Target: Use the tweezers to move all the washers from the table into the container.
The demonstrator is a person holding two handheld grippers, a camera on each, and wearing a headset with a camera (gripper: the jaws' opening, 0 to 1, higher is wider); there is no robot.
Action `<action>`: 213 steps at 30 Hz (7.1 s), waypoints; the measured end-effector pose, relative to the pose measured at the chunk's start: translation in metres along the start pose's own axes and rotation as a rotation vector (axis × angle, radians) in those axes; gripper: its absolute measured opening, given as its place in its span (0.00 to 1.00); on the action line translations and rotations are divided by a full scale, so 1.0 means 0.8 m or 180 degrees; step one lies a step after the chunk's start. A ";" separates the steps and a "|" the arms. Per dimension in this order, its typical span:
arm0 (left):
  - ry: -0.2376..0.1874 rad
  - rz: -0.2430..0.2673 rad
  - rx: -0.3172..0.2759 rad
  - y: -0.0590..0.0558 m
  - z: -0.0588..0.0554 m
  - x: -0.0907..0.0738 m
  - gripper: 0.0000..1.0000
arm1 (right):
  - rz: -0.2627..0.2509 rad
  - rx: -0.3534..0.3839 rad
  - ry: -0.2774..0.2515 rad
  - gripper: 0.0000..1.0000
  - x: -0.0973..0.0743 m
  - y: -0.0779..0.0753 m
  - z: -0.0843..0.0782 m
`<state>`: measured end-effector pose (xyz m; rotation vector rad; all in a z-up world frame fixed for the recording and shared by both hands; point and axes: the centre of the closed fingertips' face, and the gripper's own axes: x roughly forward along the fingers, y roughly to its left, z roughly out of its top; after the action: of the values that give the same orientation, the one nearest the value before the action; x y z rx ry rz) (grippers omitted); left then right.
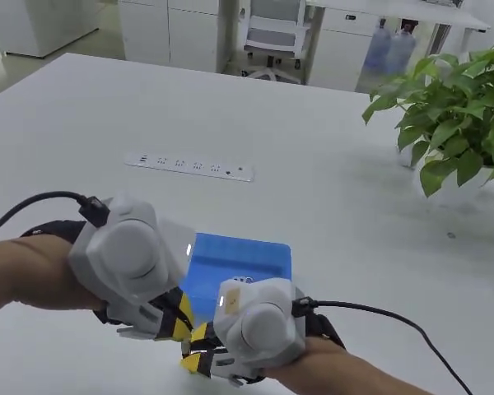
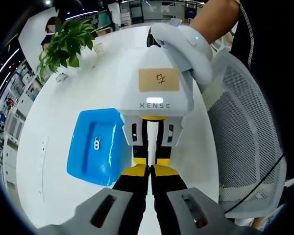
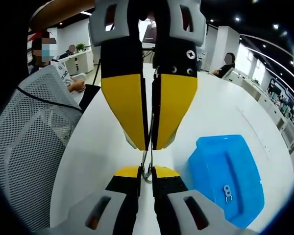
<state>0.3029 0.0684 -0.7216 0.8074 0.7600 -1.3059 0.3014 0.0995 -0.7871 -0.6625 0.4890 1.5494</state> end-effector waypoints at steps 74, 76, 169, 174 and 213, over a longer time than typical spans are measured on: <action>-0.0159 0.0059 0.0345 0.087 0.102 -0.044 0.05 | -0.0302 0.0031 -0.0026 0.09 -0.106 -0.099 0.024; -0.0176 0.0061 0.0362 0.091 0.103 -0.040 0.05 | -0.0322 0.0047 -0.0019 0.09 -0.107 -0.104 0.020; -0.0098 0.0039 0.0291 0.110 0.075 -0.010 0.06 | -0.0344 0.0223 0.0039 0.11 -0.080 -0.122 -0.011; -0.0070 0.0046 0.0283 0.103 0.075 -0.016 0.06 | -0.0341 0.0207 0.0016 0.11 -0.079 -0.114 -0.004; -0.0011 0.0103 0.0230 0.062 0.052 -0.038 0.06 | -0.0246 0.0029 -0.0100 0.11 -0.056 -0.072 0.029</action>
<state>0.3501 0.0523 -0.6703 0.8717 0.6975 -1.3115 0.3561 0.0867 -0.7358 -0.6420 0.4416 1.4818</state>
